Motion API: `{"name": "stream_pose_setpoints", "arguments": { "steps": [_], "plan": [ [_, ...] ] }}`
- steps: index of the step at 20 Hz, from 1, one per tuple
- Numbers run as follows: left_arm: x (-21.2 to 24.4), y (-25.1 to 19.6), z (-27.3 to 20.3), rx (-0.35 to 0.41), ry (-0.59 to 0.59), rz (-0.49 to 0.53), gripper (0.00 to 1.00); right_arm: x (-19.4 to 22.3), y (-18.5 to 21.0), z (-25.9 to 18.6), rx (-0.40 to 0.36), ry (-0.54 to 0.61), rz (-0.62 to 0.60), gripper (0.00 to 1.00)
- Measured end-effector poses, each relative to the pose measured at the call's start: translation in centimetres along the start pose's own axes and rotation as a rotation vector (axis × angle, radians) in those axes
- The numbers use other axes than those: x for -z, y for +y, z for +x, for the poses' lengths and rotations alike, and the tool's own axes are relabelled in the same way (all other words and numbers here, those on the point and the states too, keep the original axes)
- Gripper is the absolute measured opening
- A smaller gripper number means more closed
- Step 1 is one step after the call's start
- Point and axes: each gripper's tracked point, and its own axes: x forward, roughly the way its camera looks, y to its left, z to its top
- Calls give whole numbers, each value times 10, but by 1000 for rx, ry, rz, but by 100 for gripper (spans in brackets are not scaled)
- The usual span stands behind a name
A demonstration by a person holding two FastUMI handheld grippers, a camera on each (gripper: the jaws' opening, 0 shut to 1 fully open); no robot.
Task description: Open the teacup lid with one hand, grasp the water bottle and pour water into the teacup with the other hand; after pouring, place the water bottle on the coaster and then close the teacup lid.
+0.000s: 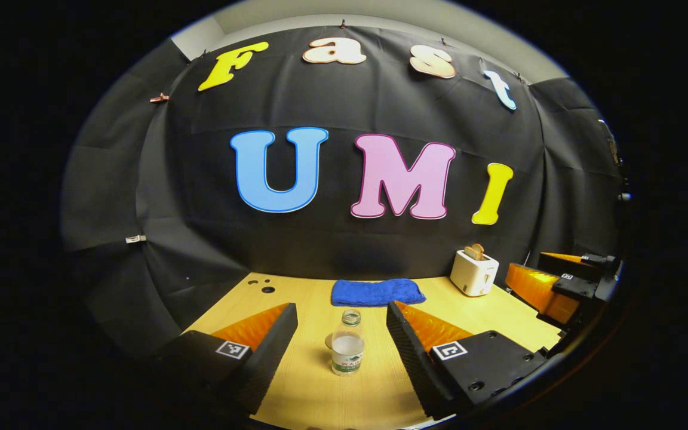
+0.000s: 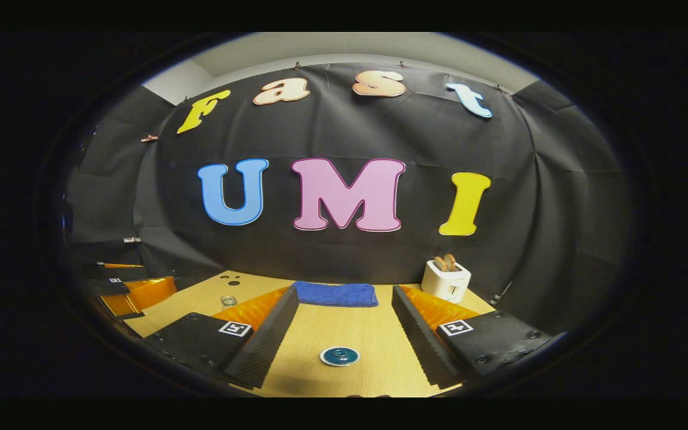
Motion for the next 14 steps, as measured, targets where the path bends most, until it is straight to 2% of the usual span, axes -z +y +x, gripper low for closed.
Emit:
{"name": "stream_pose_setpoints", "arguments": {
  "steps": [8,12,14],
  "plan": [
    [11,3,-6,-24,19,7,95,19,3,-1,-47,47,16,98],
    [24,4,-1,-28,41,25,95,43,15,11,-107,110,54,98],
    [32,6,3,-39,33,33,95,60,15,23,-118,120,34,98]
  ]
}}
